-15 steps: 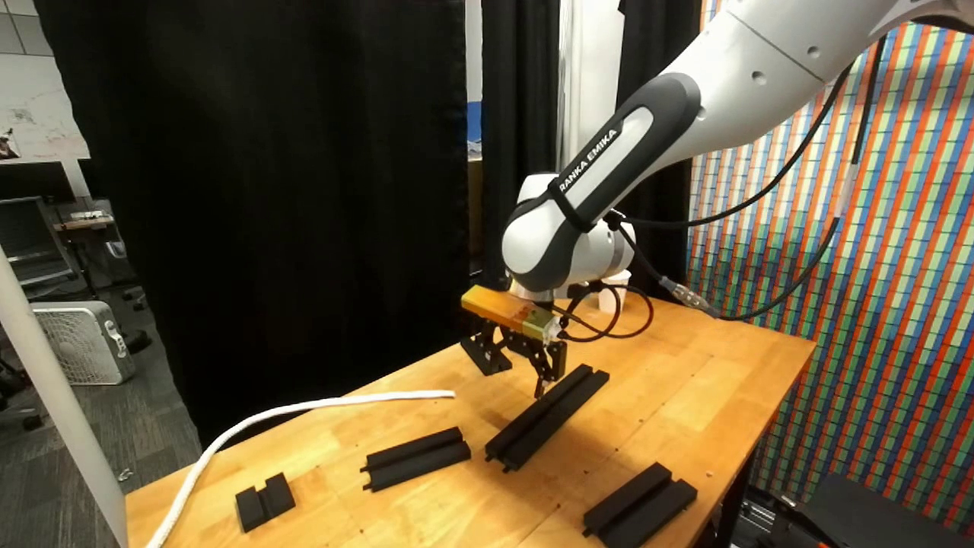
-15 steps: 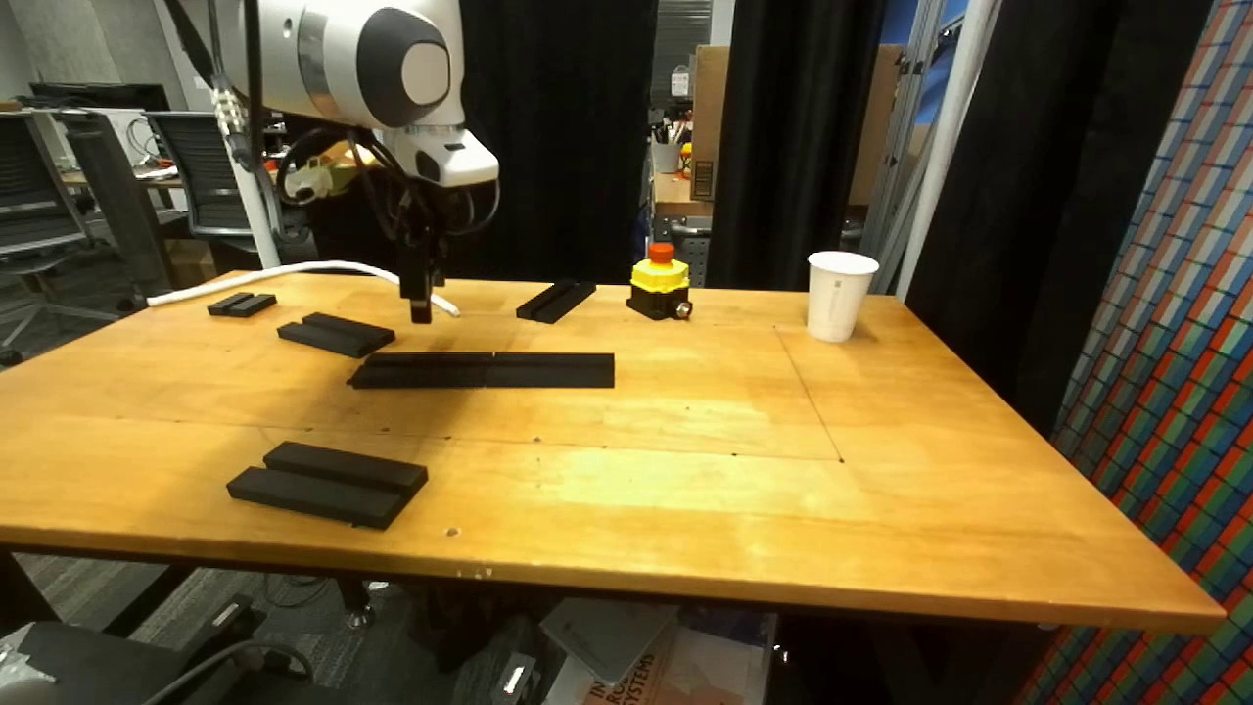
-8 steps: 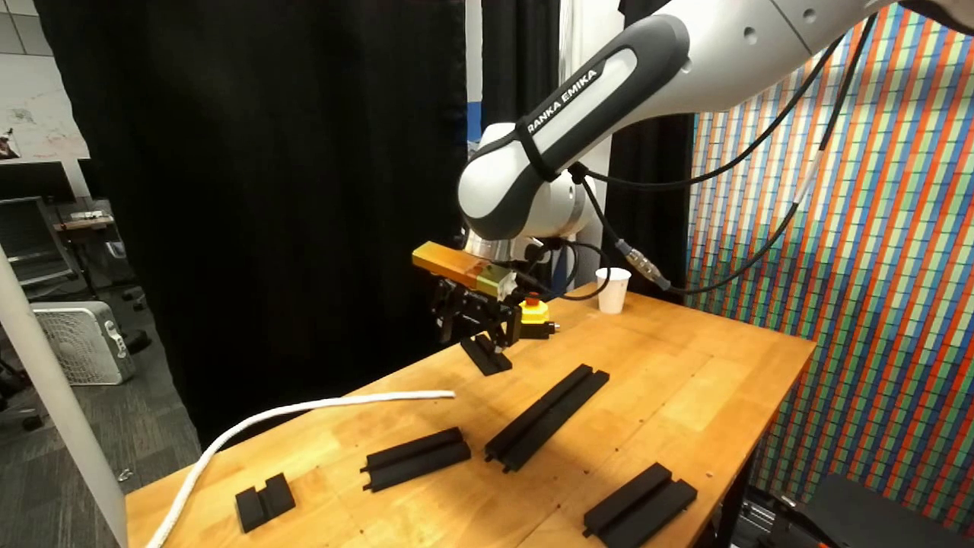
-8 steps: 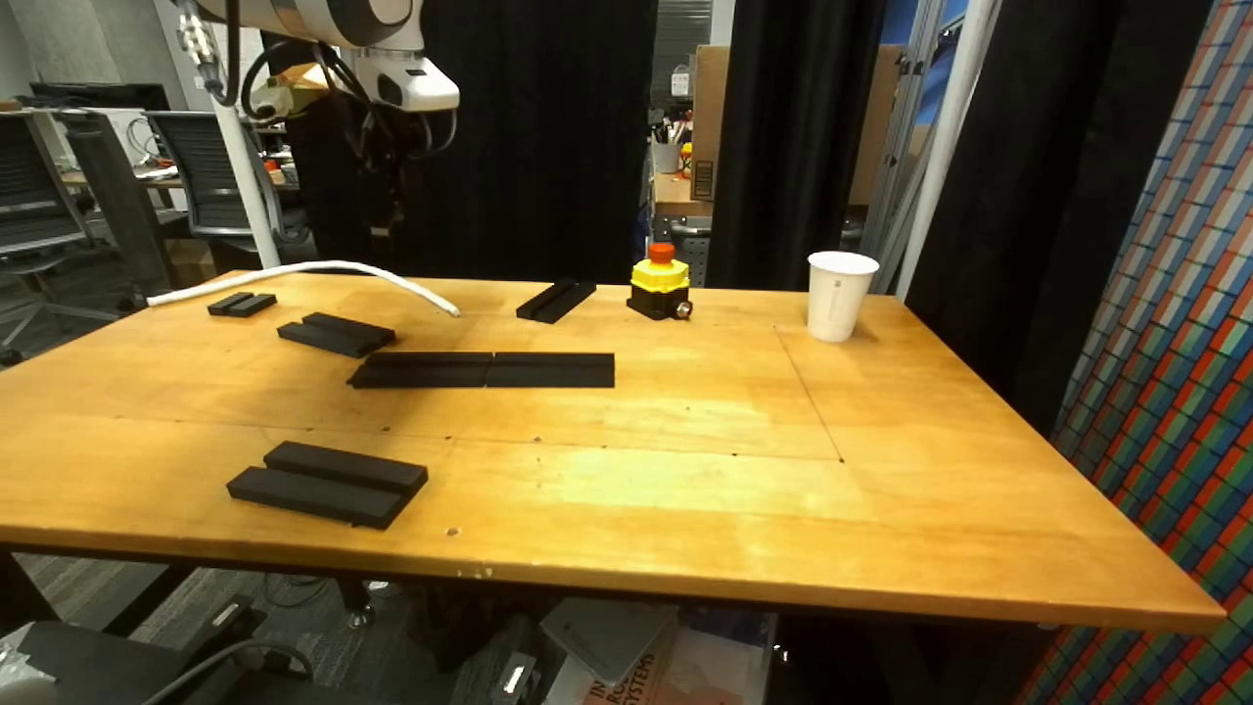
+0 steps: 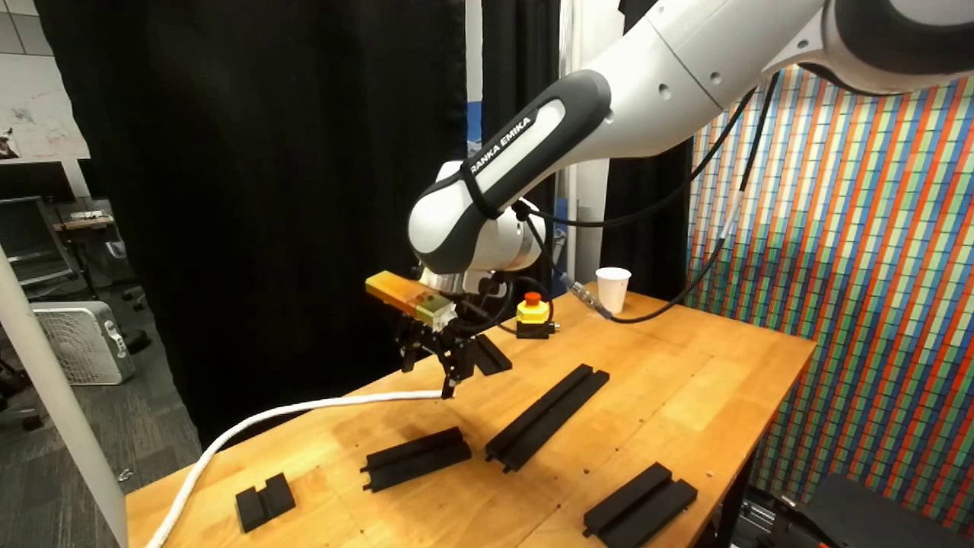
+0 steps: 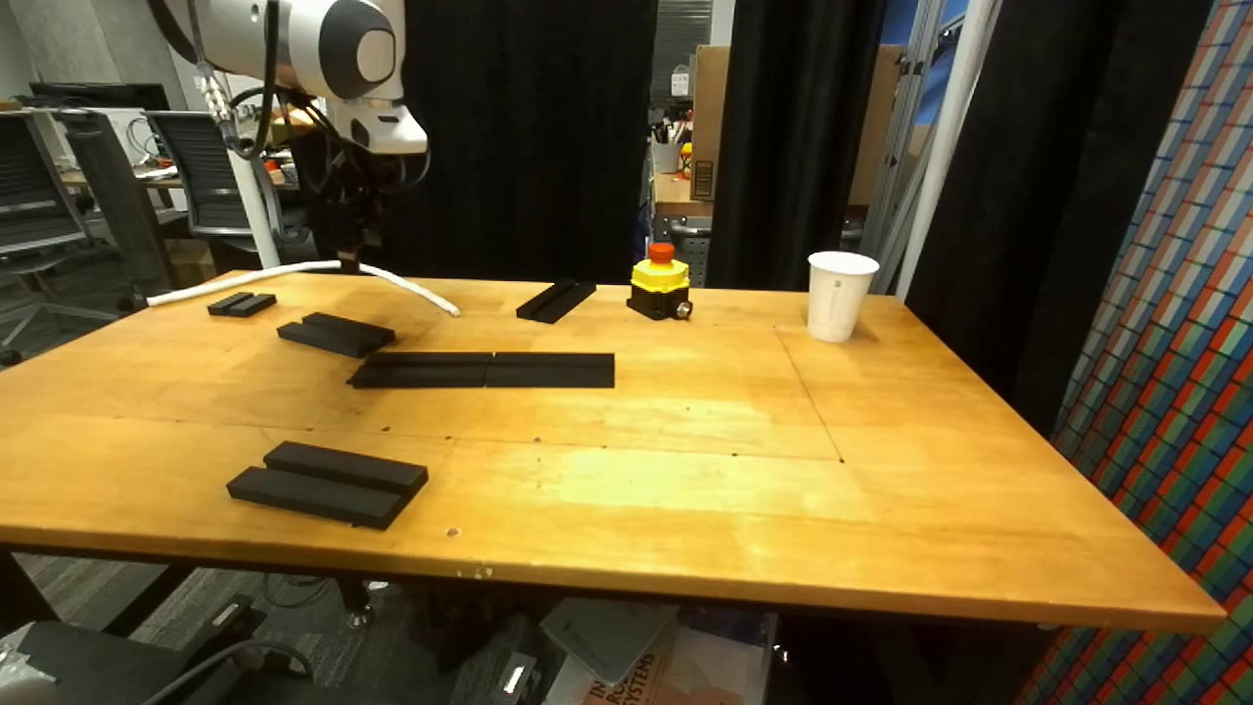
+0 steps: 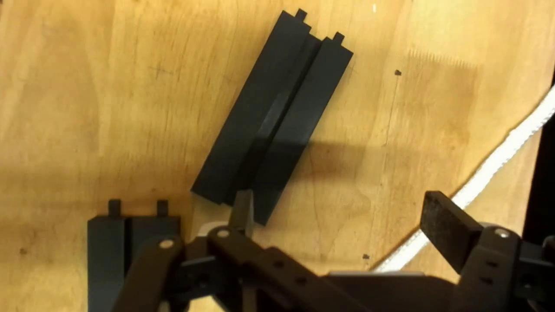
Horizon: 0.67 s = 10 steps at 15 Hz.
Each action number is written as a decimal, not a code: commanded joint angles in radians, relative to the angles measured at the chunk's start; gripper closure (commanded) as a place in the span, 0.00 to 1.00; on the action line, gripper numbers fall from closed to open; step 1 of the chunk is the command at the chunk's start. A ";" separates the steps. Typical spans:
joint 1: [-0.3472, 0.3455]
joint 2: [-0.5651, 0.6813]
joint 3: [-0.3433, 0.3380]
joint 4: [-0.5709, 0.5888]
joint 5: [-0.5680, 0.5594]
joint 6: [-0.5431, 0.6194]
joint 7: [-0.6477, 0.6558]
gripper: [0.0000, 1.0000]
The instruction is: Pick up three objects and align them in the straight line on the table
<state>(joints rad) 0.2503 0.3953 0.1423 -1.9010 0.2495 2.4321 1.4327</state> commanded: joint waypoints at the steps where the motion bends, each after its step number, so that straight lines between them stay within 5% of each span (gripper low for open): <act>1: 0.045 0.057 0.013 0.055 0.051 0.008 0.112 0.00; 5: 0.105 0.071 0.029 0.078 0.068 -0.019 0.272 0.00; 10: 0.219 0.098 -0.016 0.100 -0.074 -0.039 0.566 0.00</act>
<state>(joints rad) 0.4131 0.4695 0.1640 -1.8431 0.2570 2.4294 1.8504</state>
